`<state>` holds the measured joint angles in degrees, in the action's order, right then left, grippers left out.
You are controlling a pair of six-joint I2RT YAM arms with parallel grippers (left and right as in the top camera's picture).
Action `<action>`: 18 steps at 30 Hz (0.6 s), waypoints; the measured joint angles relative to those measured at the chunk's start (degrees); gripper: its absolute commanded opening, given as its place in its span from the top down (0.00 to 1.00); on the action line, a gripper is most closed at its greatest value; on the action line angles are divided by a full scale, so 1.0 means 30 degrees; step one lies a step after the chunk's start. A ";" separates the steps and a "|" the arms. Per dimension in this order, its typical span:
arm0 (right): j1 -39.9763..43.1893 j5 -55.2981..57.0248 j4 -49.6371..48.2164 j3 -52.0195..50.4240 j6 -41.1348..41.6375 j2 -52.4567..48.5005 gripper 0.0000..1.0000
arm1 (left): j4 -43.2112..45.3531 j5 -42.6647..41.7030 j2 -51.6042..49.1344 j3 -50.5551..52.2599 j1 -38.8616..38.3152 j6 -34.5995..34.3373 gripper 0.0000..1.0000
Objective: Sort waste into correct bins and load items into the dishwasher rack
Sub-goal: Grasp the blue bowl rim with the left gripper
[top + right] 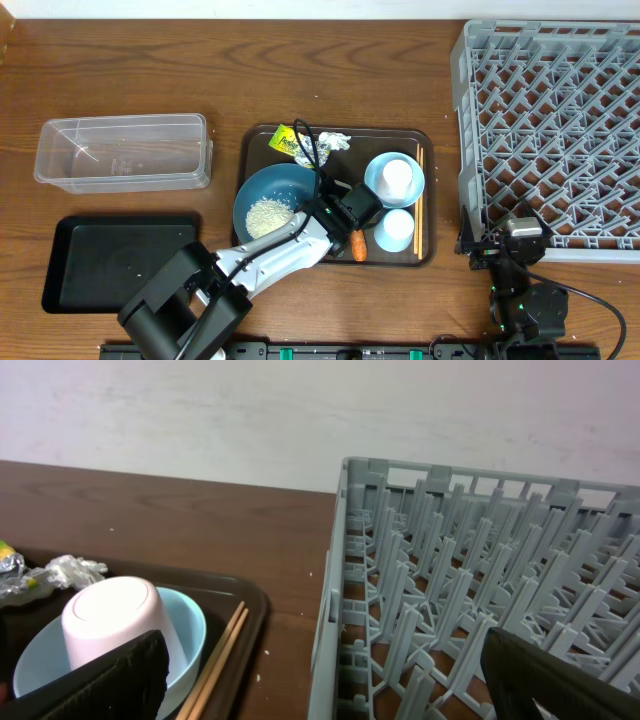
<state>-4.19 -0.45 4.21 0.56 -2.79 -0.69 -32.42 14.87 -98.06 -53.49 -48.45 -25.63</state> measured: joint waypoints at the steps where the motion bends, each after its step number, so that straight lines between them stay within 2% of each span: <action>1: 0.0000 0.0000 0.0000 0.0000 0.0000 0.0000 0.01 | 0.0036 -0.0029 0.0000 0.0000 0.0000 0.0022 0.42; 4: 0.0000 -0.0007 0.0000 0.0000 0.0000 0.0000 0.01 | 0.0197 -0.0066 0.0000 0.0000 0.0000 -0.0029 0.49; 7: 0.0000 0.0000 0.0000 0.0000 0.0000 0.0000 0.01 | 0.0211 -0.0124 0.0000 0.0000 0.0000 0.0036 0.51; 10: 0.0000 0.0000 0.0000 -0.0007 0.0000 0.0000 0.01 | 0.0233 -0.0189 0.0000 0.0000 0.0000 -0.0044 0.61; 18: 0.0000 0.0000 0.0000 0.0000 0.0000 0.0000 0.01 | 0.0262 -0.0262 0.0000 0.0000 0.0000 0.0044 0.76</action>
<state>-4.19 -0.45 4.21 0.56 -2.79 -0.69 -31.64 14.09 -98.06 -53.49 -48.45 -25.50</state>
